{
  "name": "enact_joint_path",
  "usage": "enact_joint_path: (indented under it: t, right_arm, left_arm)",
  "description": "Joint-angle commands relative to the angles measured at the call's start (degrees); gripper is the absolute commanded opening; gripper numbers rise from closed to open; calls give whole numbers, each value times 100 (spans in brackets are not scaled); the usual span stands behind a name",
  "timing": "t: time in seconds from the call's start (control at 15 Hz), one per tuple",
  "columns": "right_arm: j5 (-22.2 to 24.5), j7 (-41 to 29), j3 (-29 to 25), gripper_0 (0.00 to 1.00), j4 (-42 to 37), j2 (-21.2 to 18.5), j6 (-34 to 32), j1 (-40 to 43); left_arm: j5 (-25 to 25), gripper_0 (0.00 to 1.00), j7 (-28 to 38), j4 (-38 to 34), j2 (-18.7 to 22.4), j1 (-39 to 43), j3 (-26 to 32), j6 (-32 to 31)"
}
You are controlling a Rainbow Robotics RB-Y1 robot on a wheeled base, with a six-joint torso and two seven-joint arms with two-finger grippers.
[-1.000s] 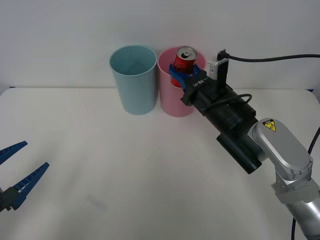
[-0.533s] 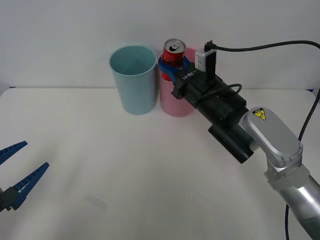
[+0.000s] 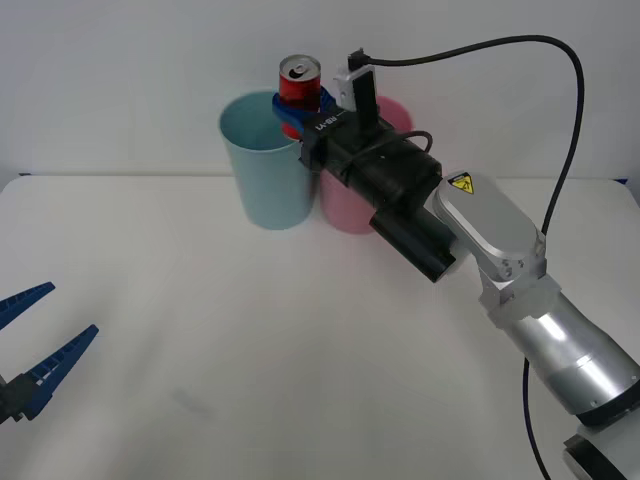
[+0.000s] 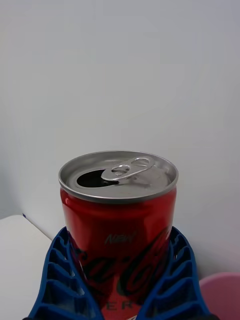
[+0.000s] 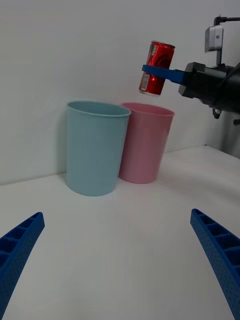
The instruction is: Grasp the object on the table and drop it into the matching bin: aluminum can to the light blue bin, PET bottle to the pink bin.
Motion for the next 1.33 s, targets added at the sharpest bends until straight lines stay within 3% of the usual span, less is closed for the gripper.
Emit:
enact_joint_path:
  t: [0.07,0.73,1.07,1.33]
  right_arm:
    - [94,101,8,0,601,316,8,-474]
    - [252,532,-18,0,2579,1177,536,-1916]
    - [199,805,-431,0,3800,1634,729,-2698]
    - [147,945,-484,0,3950,1661,817,-2768]
  left_arm:
    - [0,100,0,0,0,0,0,0]
    - [0,100,0,0,0,0,0,0]
    - [0,100,0,0,0,0,0,0]
    - [0,100,0,0,0,0,0,0]
